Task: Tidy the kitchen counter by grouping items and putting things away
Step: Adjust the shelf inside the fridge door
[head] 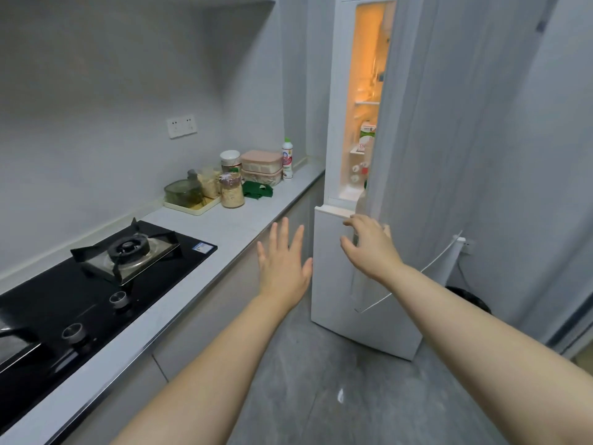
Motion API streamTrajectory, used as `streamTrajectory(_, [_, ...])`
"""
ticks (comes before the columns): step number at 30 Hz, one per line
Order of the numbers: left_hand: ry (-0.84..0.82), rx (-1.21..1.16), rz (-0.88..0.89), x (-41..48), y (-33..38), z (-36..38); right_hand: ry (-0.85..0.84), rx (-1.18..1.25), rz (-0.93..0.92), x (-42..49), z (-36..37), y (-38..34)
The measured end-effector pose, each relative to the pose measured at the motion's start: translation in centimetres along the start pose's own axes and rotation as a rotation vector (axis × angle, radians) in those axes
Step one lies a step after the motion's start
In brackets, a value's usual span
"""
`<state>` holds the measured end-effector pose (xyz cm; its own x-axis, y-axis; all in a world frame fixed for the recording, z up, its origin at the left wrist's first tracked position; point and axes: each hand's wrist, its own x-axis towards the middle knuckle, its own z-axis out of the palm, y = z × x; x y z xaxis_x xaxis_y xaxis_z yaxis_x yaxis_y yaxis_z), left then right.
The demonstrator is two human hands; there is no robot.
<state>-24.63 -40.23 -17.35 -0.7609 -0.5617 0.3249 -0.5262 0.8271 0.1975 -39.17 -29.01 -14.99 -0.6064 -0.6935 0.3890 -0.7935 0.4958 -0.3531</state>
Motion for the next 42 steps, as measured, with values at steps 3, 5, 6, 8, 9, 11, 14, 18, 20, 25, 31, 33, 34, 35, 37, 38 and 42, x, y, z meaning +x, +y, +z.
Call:
streamTrajectory(3, [-0.015, -0.181, -0.044, 2.8, 0.0, 0.3, 0.136, -0.030, -0.152, 1.7, 0.1, 0.6])
streamTrajectory(5, [-0.055, -0.440, -0.128, 5.4, 0.2, 0.5, 0.245, -0.058, -0.197, 3.3, 0.4, 1.1])
streamTrajectory(6, [-0.084, -0.578, -0.159, 6.8, 0.3, 0.5, 0.271, -0.070, -0.194, 4.2, 0.6, 1.3])
streamTrajectory(8, [-0.138, -0.759, -0.159, 9.1, 0.6, 0.5, 0.282, -0.087, -0.166, 6.0, 0.8, 1.8])
streamTrajectory(9, [-0.167, -0.800, -0.135, 10.2, 0.8, 0.5, 0.276, -0.089, -0.151, 6.7, 1.1, 2.1])
streamTrajectory(11, [-0.222, -0.885, -0.109, 12.3, 1.2, 0.4, 0.238, -0.111, -0.129, 8.1, 1.6, 2.7])
streamTrajectory(14, [-0.268, -1.129, -0.129, 16.7, 1.9, 0.0, 0.178, -0.149, -0.104, 10.5, 2.2, 3.7])
streamTrajectory(18, [-0.228, -1.323, -0.184, 22.9, 1.7, -0.3, 0.160, -0.192, -0.071, 14.3, 2.2, 4.9])
streamTrajectory(20, [-0.210, -1.295, -0.206, 25.3, 1.0, 0.2, 0.131, -0.238, -0.078, 16.1, 2.2, 5.3])
streamTrajectory(25, [-0.111, -1.237, -0.225, 30.5, 1.2, 0.9, 0.111, -0.382, -0.144, 22.2, 2.0, 6.9])
streamTrajectory(31, [0.135, -1.194, -0.263, 36.4, 2.7, 1.8, 0.192, -0.641, -0.299, 29.2, 2.4, 9.7])
streamTrajectory(33, [0.188, -1.148, -0.299, 38.3, 3.1, 2.5, 0.229, -0.703, -0.381, 31.0, 2.7, 11.2])
streamTrajectory(34, [0.206, -1.126, -0.315, 38.8, 3.0, 2.8, 0.241, -0.730, -0.419, 31.7, 2.8, 11.8])
streamTrajectory(35, [0.218, -1.102, -0.325, 39.7, 3.0, 3.4, 0.256, -0.753, -0.456, 32.7, 2.8, 12.5])
streamTrajectory(37, [0.224, -1.050, -0.333, 41.3, 2.7, 4.4, 0.277, -0.781, -0.525, 34.4, 2.8, 13.9])
streamTrajectory(38, [0.222, -1.027, -0.334, 41.9, 2.4, 4.8, 0.287, -0.790, -0.563, 35.2, 2.9, 14.7])
streamTrajectory(42, [0.223, -0.978, -0.339, 44.8, 1.7, 6.5, 0.325, -0.797, -0.658, 37.9, 3.6, 17.0])
